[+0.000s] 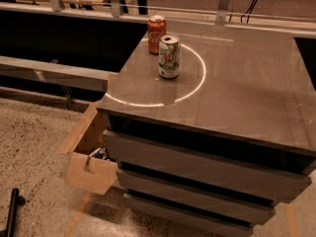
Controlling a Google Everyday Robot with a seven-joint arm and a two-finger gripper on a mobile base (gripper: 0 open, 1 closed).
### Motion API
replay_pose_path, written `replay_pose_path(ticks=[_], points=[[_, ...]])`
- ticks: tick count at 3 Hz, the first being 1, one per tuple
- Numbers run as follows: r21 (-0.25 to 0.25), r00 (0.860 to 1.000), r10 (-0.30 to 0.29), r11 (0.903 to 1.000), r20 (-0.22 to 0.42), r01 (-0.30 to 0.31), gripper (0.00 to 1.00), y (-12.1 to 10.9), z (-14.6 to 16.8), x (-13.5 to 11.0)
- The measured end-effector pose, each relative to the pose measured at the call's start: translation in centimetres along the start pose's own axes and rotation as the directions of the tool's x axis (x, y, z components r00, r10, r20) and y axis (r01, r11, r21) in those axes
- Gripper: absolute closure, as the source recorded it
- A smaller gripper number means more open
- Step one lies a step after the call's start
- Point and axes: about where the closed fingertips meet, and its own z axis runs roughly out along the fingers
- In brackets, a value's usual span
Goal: Move sponge near 7up can
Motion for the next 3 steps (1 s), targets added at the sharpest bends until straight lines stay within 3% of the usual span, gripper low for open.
replay_pose_path(ticks=[1,2,3], points=[[0.068,0.999,0.008,0.9976,0.033,-0.011,1.00,2.7,-3.8,-1.5],[0.016,0.998,0.053,0.9985,-0.045,-0.052,1.00,7.5,-1.5,2.8],[-0.098,0.980,0.087,0.9895,-0.178,-0.106,1.00,13.8,3.3,10.1]])
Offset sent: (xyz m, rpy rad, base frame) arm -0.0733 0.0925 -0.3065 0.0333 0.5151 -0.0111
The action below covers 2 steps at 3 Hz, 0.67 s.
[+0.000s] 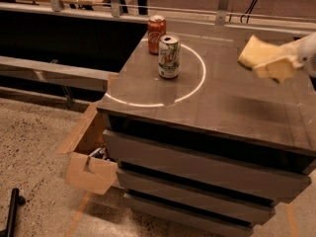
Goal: Move sponge near 7up can
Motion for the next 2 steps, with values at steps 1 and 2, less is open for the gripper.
replay_pose_path(ticks=[1,2], points=[[-0.116,0.996,-0.006,0.9932,-0.086,-0.004,1.00,4.2,4.9,4.4],[-0.192,0.994,-0.031,0.9814,-0.108,0.010,1.00,6.5,8.2,5.9]])
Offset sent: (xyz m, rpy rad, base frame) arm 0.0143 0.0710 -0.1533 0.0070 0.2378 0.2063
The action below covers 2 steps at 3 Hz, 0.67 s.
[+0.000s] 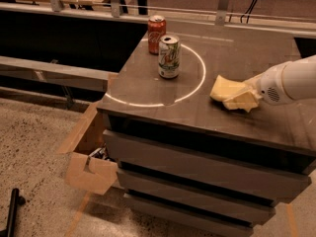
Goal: Move sponge near 7up can
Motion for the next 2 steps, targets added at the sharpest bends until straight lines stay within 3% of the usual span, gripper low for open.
replay_pose_path(ticks=[1,2], points=[[-0.041,1.000,-0.023,0.9989,0.006,0.024,1.00,0.87,2.54,-0.54],[-0.046,1.000,-0.026,0.9986,0.009,0.027,1.00,0.96,2.65,-0.89]])
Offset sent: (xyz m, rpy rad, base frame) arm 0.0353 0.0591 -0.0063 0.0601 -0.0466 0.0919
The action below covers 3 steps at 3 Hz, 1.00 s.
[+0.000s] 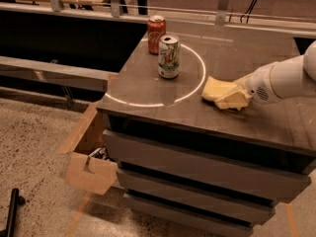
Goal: Move sponge near 7up can
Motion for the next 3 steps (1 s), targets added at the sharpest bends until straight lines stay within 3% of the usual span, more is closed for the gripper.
replay_pose_path(ticks=[3], points=[[0.004,0.994,-0.034,0.9994,0.106,0.034,1.00,0.4,1.6,-6.1]])
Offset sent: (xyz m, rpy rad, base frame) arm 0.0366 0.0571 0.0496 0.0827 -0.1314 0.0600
